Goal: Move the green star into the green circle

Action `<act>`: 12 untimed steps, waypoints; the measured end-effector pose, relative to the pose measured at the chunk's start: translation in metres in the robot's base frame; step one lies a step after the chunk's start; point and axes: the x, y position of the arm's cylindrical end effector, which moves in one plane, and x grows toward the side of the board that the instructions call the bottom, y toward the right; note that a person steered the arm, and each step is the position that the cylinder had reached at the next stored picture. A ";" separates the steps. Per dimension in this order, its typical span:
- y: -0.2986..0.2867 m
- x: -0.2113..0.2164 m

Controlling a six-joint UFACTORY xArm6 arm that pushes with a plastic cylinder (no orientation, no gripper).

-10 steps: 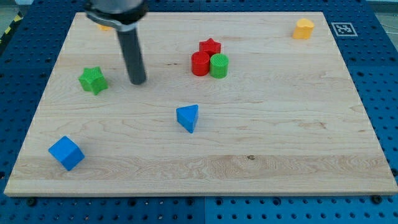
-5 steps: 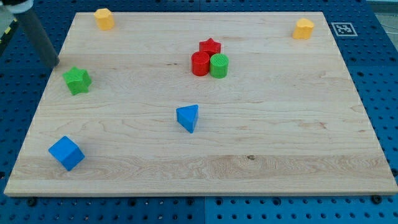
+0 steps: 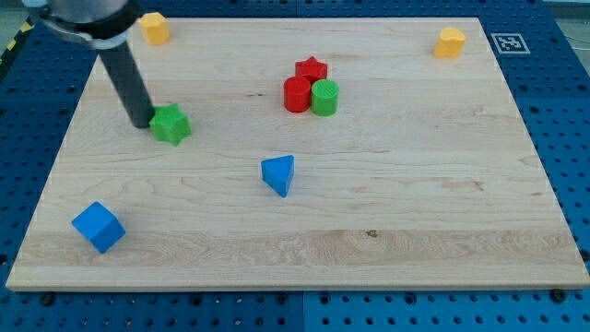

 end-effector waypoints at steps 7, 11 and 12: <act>0.132 0.047; 0.121 0.011; 0.137 0.016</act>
